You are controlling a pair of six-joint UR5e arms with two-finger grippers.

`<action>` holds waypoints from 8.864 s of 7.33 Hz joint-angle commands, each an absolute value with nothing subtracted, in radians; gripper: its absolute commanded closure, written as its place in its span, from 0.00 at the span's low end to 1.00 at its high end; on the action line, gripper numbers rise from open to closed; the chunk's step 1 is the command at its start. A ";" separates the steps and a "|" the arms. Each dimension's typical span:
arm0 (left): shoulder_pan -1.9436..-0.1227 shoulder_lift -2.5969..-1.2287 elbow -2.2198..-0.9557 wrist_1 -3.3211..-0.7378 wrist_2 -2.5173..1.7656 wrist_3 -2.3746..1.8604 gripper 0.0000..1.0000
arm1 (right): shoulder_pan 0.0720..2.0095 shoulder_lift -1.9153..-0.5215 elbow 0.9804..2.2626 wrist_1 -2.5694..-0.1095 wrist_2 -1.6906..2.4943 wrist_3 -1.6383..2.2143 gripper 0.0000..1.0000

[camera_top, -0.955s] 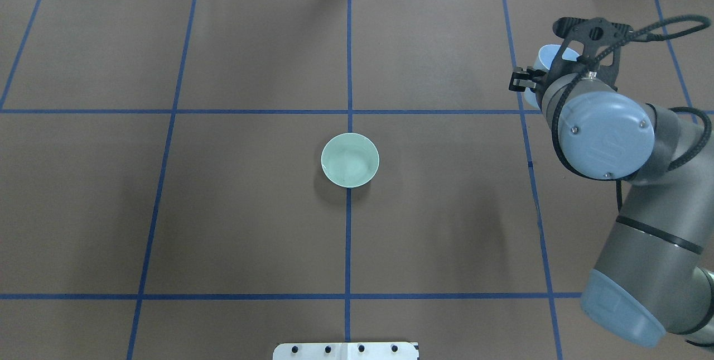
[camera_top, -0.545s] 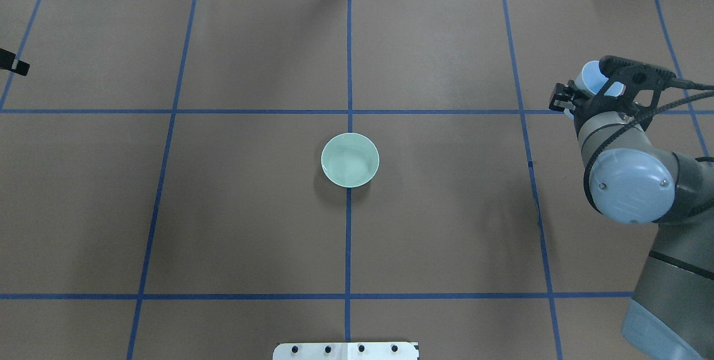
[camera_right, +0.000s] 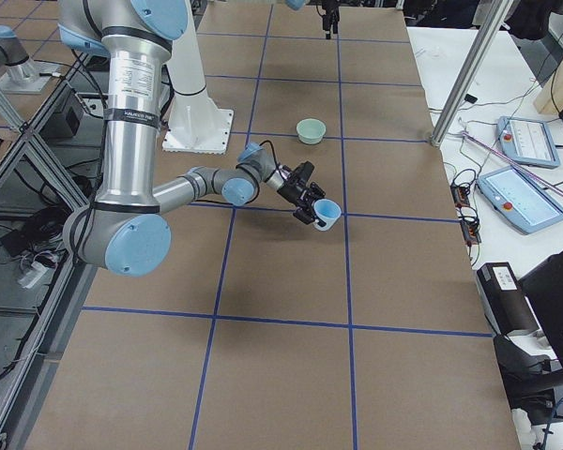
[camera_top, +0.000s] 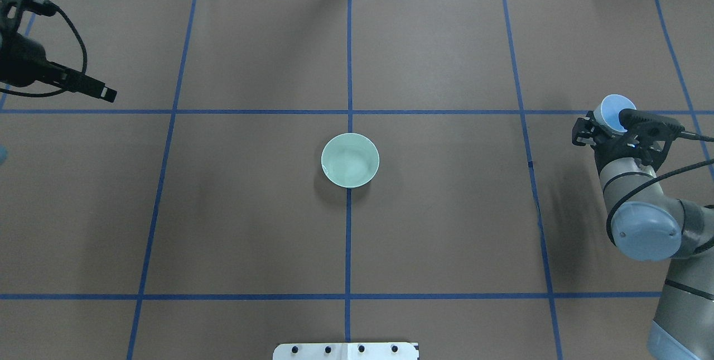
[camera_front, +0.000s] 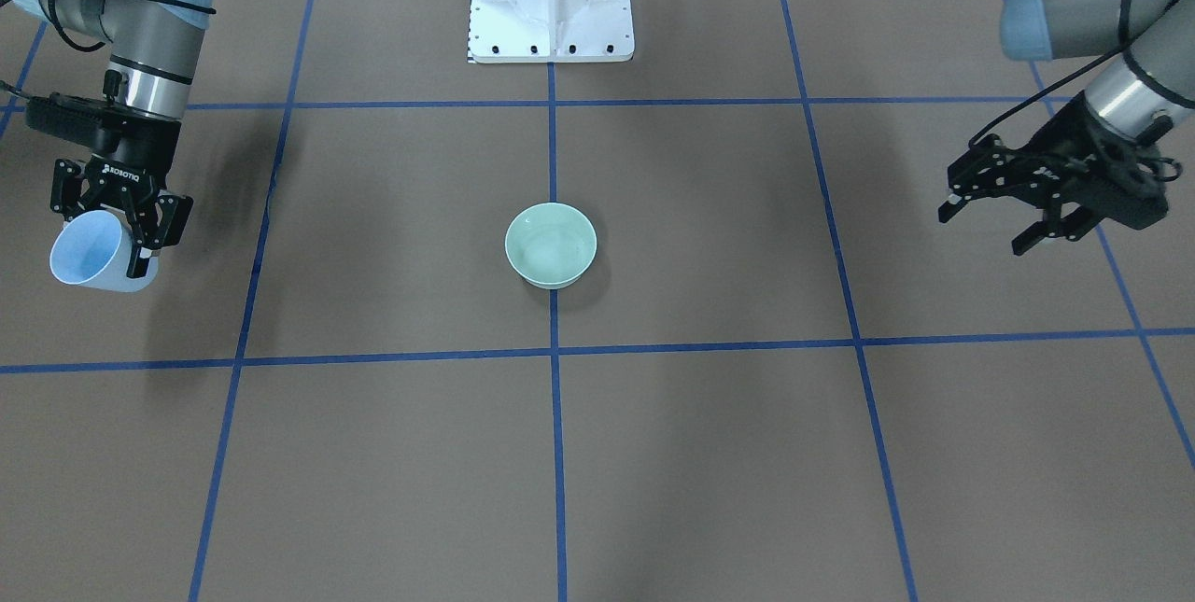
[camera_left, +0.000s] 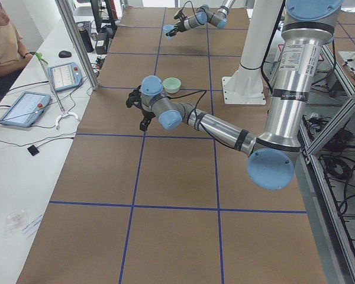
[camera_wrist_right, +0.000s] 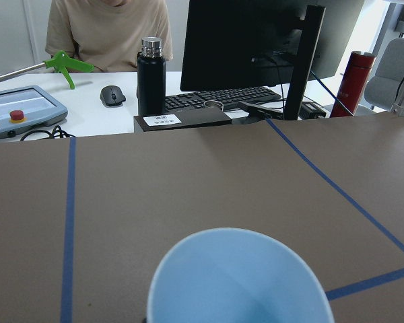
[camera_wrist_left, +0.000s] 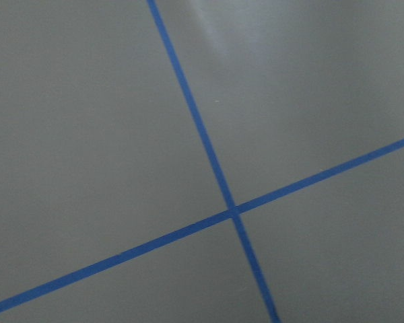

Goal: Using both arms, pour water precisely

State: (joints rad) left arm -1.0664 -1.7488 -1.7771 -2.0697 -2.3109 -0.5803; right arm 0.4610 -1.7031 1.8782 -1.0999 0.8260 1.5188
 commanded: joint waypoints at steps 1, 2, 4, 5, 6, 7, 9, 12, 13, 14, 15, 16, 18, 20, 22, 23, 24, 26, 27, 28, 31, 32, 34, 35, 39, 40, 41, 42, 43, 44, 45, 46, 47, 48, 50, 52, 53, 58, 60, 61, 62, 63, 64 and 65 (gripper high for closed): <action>-1.023 -1.784 -1.773 -2.074 -2.310 -0.641 0.00 | 0.401 -1.712 1.806 -1.065 0.749 1.535 1.00; -1.020 -1.786 -1.775 -2.072 -2.310 -0.643 0.00 | 0.384 -1.709 1.775 -1.052 0.723 1.584 1.00; -1.017 -1.789 -1.773 -2.072 -2.310 -0.643 0.00 | 0.365 -1.700 1.741 -1.054 0.684 1.607 0.99; -1.017 -1.787 -1.773 -2.072 -2.310 -0.643 0.00 | 0.359 -1.698 1.721 -1.052 0.684 1.633 0.80; -1.017 -1.789 -1.773 -2.072 -2.310 -0.643 0.00 | 0.359 -1.697 1.721 -1.052 0.683 1.652 0.28; -1.017 -1.790 -1.773 -2.072 -2.310 -0.643 0.00 | 0.360 -1.697 1.721 -1.048 0.681 1.652 0.00; -1.017 -1.793 -1.772 -2.071 -2.310 -0.644 0.00 | 0.364 -1.698 1.724 -1.023 0.680 1.651 0.00; -1.017 -1.801 -1.767 -2.069 -2.310 -0.644 0.00 | 0.383 -1.726 1.796 -1.023 0.664 1.629 0.00; -1.017 -1.801 -1.764 -2.069 -2.310 -0.644 0.00 | 0.408 -1.741 1.852 -1.025 0.675 1.567 0.00; -1.016 -1.807 -1.766 -2.071 -2.309 -0.682 0.00 | 0.458 -1.737 1.883 -1.025 0.730 1.496 0.00; -0.996 -1.824 -1.764 -2.071 -2.306 -0.727 0.00 | 0.530 -1.721 1.907 -1.025 0.836 1.397 0.00; -0.971 -1.848 -1.767 -2.071 -2.254 -0.795 0.00 | 0.610 -1.701 1.925 -1.023 0.976 1.294 0.00; -0.882 -1.902 -1.766 -2.048 -2.206 -0.937 0.00 | 0.756 -1.652 1.921 -1.031 1.233 1.118 0.00; -0.813 -2.030 -1.767 -1.897 -2.165 -1.061 0.00 | 0.947 -1.652 1.902 -1.042 1.581 0.888 0.00; -0.720 -2.164 -1.747 -1.740 -2.050 -1.144 0.00 | 1.180 -1.641 1.882 -1.212 1.910 0.538 0.00; -0.692 -2.228 -1.688 -1.729 -2.011 -1.222 0.00 | 1.245 -1.614 1.876 -1.353 1.964 0.344 0.00; -0.658 -2.284 -1.618 -1.727 -1.961 -1.250 0.00 | 1.317 -1.582 1.858 -1.467 2.020 0.205 0.00; -0.602 -2.359 -1.496 -1.729 -1.878 -1.296 0.00 | 1.458 -1.583 1.748 -1.553 2.249 -0.065 0.00; -0.579 -2.359 -1.477 -1.730 -1.868 -1.298 0.00 | 1.476 -1.588 1.714 -1.606 2.258 -0.146 0.00; -0.559 -2.359 -1.476 -1.730 -1.843 -1.296 0.00 | 1.500 -1.613 1.704 -1.608 2.258 -0.208 0.00; -0.500 -2.359 -1.477 -1.730 -1.812 -1.293 0.49 | 1.519 -1.635 1.706 -1.601 2.260 -0.213 0.00; -0.500 -2.359 -1.476 -1.729 -1.813 -1.292 0.85 | 1.519 -1.637 1.706 -1.601 2.260 -0.215 0.00; -0.500 -2.361 -1.471 -1.727 -1.815 -1.284 1.00 | 1.519 -1.637 1.706 -1.601 2.258 -0.213 0.00; -0.502 -2.361 -1.476 -1.727 -1.816 -1.284 1.00 | 1.519 -1.637 1.704 -1.601 2.257 -0.215 0.00; -0.605 -2.321 -1.573 -1.656 -1.932 -1.073 1.00 | 1.519 -1.641 1.689 -1.601 2.252 -0.213 0.00; -0.648 -2.242 -1.641 -1.645 -1.975 -0.987 1.00 | 1.519 -1.641 1.681 -1.601 2.253 -0.213 0.00; -0.699 -2.152 -1.699 -1.644 -2.017 -0.886 1.00 | 1.519 -1.641 1.681 -1.601 2.253 -0.210 0.00; -0.760 -2.067 -1.742 -1.647 -2.069 -0.794 1.00 | 1.519 -1.641 1.677 -1.601 2.253 -0.210 0.00; -0.822 -1.965 -1.779 -1.660 -2.101 -0.669 1.00 | 1.519 -1.640 1.672 -1.601 2.253 -0.210 0.00; -0.892 -1.881 -1.798 -1.669 -2.123 -0.528 1.00 | 1.519 -1.640 1.672 -1.601 2.253 -0.212 0.00; -0.950 -1.829 -1.795 -1.670 -2.173 -0.424 1.00 | 1.519 -1.640 1.671 -1.601 2.253 -0.210 0.00; -1.000 -1.781 -1.781 -1.689 -2.186 -0.323 1.00 | 1.517 -1.640 1.671 -1.601 2.253 -0.212 0.00; -1.038 -1.748 -1.757 -1.703 -2.200 -0.239 1.00 | 1.519 -1.640 1.671 -1.601 2.252 -0.212 0.00; -1.067 -1.726 -1.732 -1.704 -2.229 -0.165 1.00 | 1.519 -1.640 1.664 -1.601 2.250 -0.213 0.00; -1.112 -1.721 -1.608 -1.820 -2.265 -0.074 1.00 | 1.519 -1.640 1.664 -1.601 2.250 -0.215 0.00; -1.127 -1.723 -1.488 -1.969 -2.284 -0.074 1.00 | 1.519 -1.640 1.664 -1.601 2.249 -0.213 0.00; -1.127 -1.723 -1.483 -1.971 -2.298 -0.074 1.00 | 1.519 -1.640 1.664 -1.601 2.249 -0.213 0.00; -1.188 -1.727 -1.485 -1.968 -2.307 -0.080 0.00 | 1.519 -1.641 1.663 -1.601 2.249 -0.213 0.00; -1.323 -1.739 -1.499 -1.907 -2.335 -0.075 0.00 | 1.519 -1.640 1.654 -1.601 2.249 -0.212 0.00; -1.388 -1.736 -1.506 -1.867 -2.333 -0.071 0.00 | 1.517 -1.640 1.649 -1.601 2.250 -0.212 0.00; -1.425 -1.738 -1.509 -1.817 -2.333 0.001 0.00 | 1.519 -1.640 1.648 -1.601 2.249 -0.212 0.00; -1.503 -1.740 -1.511 -1.705 -2.333 0.140 0.00 | 1.517 -1.640 1.644 -1.600 2.250 -0.212 0.00; -1.556 -1.741 -1.512 -1.621 -2.329 0.258 0.00 | 1.517 -1.640 1.644 -1.601 2.250 -0.212 0.00; -1.596 -1.729 -1.511 -1.614 -2.329 0.297 0.00 | 1.519 -1.638 1.643 -1.601 2.249 -0.212 0.00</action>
